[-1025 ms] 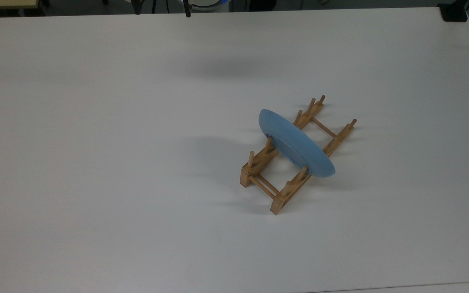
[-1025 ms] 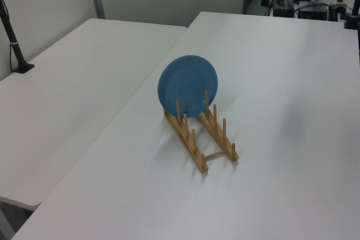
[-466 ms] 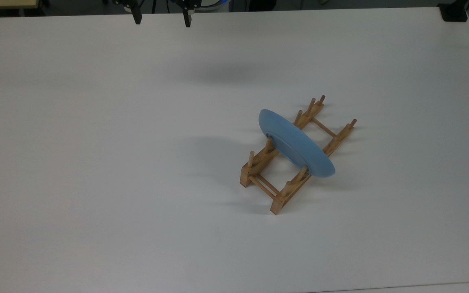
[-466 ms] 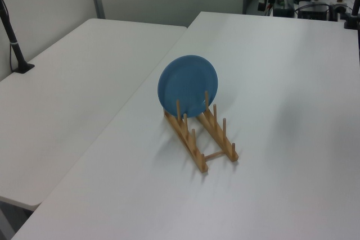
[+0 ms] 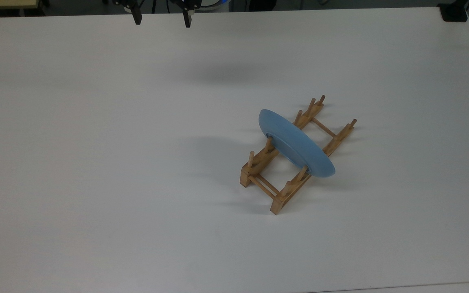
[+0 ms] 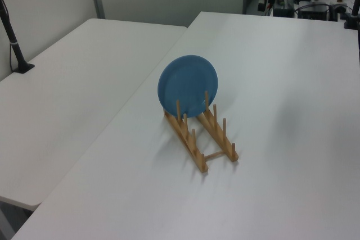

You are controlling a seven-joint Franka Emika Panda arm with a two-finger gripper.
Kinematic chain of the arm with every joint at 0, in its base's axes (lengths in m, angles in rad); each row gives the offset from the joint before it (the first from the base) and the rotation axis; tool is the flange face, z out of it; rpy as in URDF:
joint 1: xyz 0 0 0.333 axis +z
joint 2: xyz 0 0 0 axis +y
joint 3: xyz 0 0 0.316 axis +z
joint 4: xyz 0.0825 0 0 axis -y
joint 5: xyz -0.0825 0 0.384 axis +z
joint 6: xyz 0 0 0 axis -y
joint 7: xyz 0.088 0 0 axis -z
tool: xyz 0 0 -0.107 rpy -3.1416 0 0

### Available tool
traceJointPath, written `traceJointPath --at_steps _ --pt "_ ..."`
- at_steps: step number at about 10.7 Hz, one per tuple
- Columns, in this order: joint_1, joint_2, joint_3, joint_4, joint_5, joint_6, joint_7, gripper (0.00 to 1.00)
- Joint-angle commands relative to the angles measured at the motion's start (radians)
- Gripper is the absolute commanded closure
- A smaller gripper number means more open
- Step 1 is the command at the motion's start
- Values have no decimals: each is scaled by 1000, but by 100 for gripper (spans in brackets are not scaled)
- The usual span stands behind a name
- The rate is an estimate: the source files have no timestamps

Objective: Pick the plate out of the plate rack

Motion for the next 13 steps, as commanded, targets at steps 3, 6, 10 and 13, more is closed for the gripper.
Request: traceJointPath --at_steps 3,6,10,13 --pt "8 -7 0 -2 -19 13 -30 0" --pt "18 -3 3 1 -20 8 -86 0" --pt "108 3 15 19 -22 150 -110 0" --pt "193 92 15 22 -45 325 -90 0"
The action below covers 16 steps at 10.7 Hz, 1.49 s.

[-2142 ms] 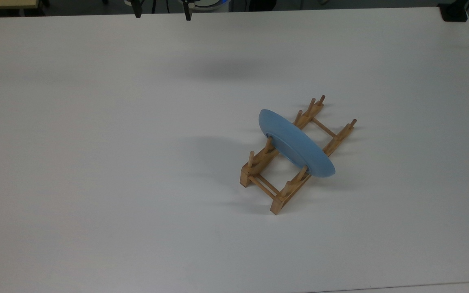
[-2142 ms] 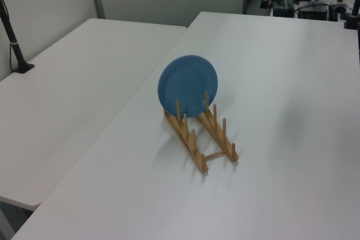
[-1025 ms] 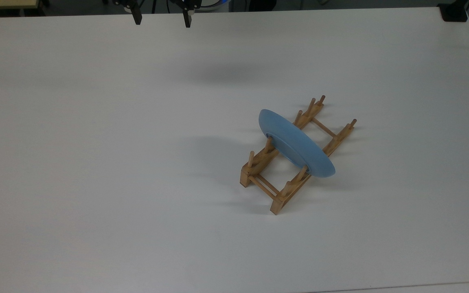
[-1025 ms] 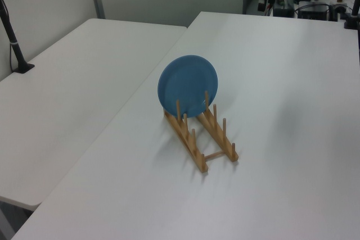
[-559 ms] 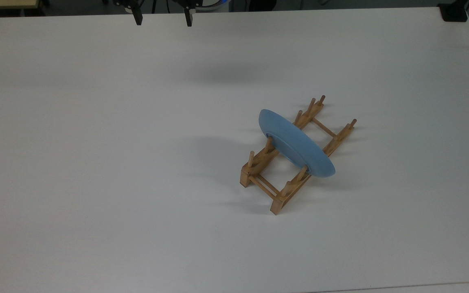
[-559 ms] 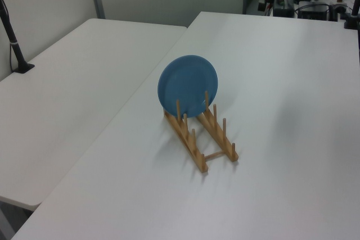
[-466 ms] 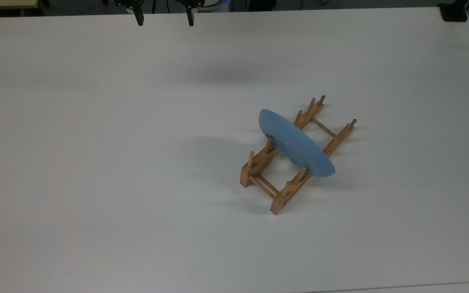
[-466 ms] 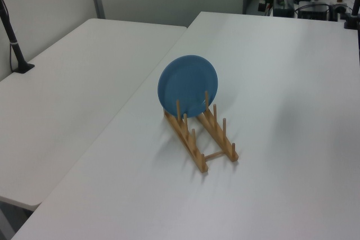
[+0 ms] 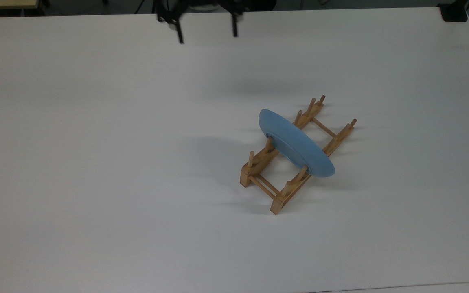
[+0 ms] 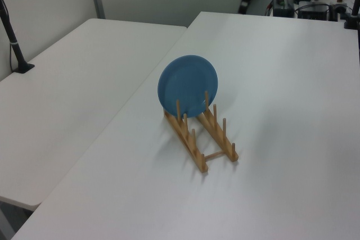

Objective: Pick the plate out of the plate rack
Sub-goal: 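Lower the open gripper onto the rim of the blue plate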

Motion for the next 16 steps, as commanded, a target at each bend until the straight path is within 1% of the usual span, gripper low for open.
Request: traceJointPath --at_steps 1,2,3,4,5,6,7,8,9,10,11,12,14,15,16 --pt "77 97 -7 12 -32 166 24 0" --pt "101 127 -9 12 -33 222 35 0" --pt "110 151 -7 12 -36 277 82 0" --pt "123 177 -4 12 -52 313 129 0" --pt "158 199 -4 9 -58 339 160 0" --pt "175 223 -4 7 -59 374 200 0" --pt "186 246 -4 7 -66 410 229 4" --pt "196 263 -4 7 -72 427 249 10" --pt "201 269 -4 7 -73 430 268 22" --pt "204 274 -4 6 -73 433 268 38" --pt "206 276 -4 4 -73 434 268 62" --pt "204 276 -4 6 -73 434 266 80" --pt "204 274 -4 6 -73 433 260 95" --pt "204 271 -4 6 -73 433 259 100" --pt "203 263 -4 6 -73 433 259 100"
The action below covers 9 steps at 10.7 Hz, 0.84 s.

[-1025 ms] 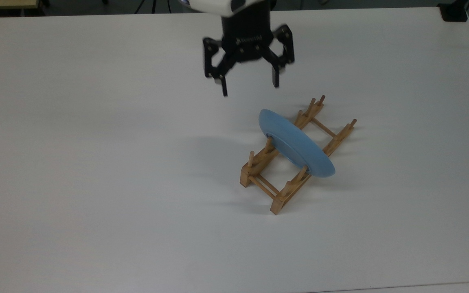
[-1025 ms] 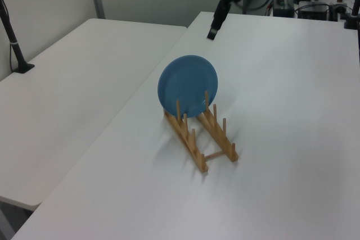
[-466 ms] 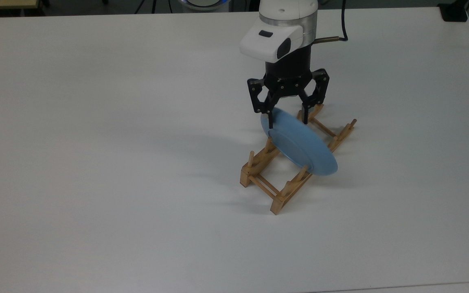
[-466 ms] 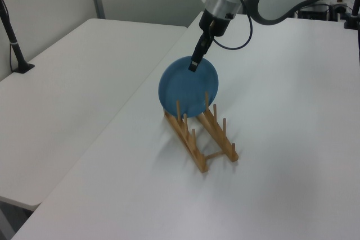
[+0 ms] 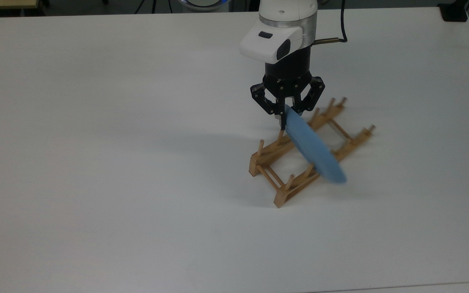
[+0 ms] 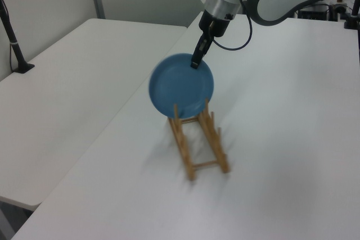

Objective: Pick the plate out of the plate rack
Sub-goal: 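Close the gripper on the plate rim and lift it out of the rack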

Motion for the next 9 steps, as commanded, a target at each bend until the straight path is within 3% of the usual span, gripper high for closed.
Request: traceJointPath --at_steps 1,5,7,9 --pt "6 -19 -6 4 -17 11 21 100" --pt "-1 -108 -6 4 -15 -17 18 100" --pt "-23 -175 -6 9 -13 -172 -33 100" --pt "-69 -266 -12 13 23 -404 -223 100"
